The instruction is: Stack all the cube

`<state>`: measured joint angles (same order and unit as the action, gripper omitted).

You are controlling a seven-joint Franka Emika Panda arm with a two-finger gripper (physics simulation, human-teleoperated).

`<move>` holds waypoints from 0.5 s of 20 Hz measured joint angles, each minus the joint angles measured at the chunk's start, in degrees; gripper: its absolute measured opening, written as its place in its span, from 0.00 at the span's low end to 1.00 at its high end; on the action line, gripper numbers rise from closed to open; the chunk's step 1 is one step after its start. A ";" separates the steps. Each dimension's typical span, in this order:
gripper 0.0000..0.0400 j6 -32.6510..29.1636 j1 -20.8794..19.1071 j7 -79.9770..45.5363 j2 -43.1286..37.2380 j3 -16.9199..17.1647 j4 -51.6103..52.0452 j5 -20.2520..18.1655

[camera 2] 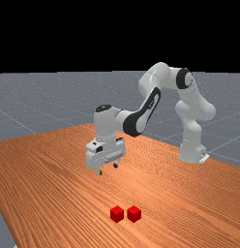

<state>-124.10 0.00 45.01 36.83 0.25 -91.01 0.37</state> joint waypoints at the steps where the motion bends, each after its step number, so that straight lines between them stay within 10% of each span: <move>1: 1.00 -0.48 0.00 0.00 0.39 0.00 -0.09 0.00; 10: 1.00 -0.76 -0.01 -0.01 12.10 -0.02 6.91 0.00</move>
<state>-124.86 -0.01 45.00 48.93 0.23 -84.11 0.36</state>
